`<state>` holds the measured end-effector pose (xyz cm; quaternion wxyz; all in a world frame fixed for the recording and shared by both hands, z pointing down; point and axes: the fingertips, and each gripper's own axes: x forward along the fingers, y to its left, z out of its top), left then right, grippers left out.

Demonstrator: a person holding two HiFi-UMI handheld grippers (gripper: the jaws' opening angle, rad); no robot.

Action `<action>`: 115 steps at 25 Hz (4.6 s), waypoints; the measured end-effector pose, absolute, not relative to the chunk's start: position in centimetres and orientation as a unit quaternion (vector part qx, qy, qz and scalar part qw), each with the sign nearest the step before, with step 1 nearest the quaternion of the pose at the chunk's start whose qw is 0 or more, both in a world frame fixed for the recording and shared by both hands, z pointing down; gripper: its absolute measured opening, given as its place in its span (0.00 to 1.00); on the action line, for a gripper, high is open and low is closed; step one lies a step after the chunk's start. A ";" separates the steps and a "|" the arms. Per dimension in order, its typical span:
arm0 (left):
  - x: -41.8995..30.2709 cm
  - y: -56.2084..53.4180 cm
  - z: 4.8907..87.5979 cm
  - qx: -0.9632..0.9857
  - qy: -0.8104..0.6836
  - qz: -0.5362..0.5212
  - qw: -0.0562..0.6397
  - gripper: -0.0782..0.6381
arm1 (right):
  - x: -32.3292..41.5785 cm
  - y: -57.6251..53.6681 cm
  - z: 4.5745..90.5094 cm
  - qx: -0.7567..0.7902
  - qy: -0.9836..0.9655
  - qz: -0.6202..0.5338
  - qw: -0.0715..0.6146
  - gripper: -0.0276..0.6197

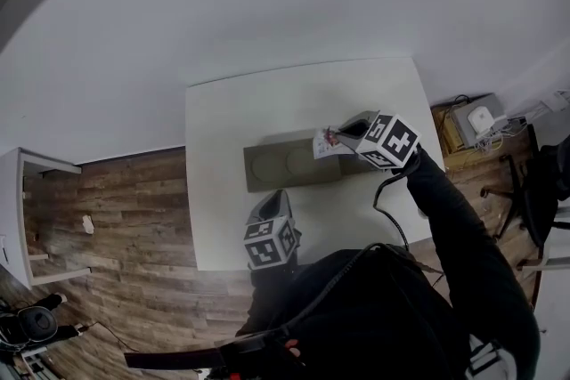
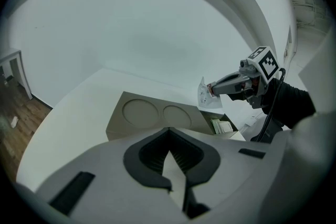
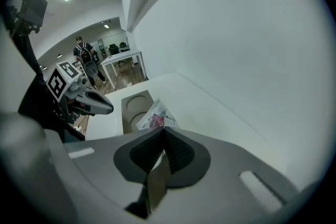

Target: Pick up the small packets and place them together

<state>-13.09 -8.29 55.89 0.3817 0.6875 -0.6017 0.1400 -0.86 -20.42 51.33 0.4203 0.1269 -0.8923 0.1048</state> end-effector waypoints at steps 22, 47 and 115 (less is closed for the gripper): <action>-18.1 -3.5 56.6 0.638 -0.642 0.125 0.407 0.11 | -17.9 -17.1 54.5 0.035 -0.903 0.087 0.420 0.05; -18.3 -5.0 56.4 0.651 -0.629 0.128 0.405 0.11 | -18.8 -17.0 57.3 0.021 -0.892 0.084 0.444 0.21; -11.5 -10.1 56.9 0.694 -0.579 0.170 0.392 0.11 | 15.4 -18.7 63.4 0.066 -0.762 0.180 0.618 0.14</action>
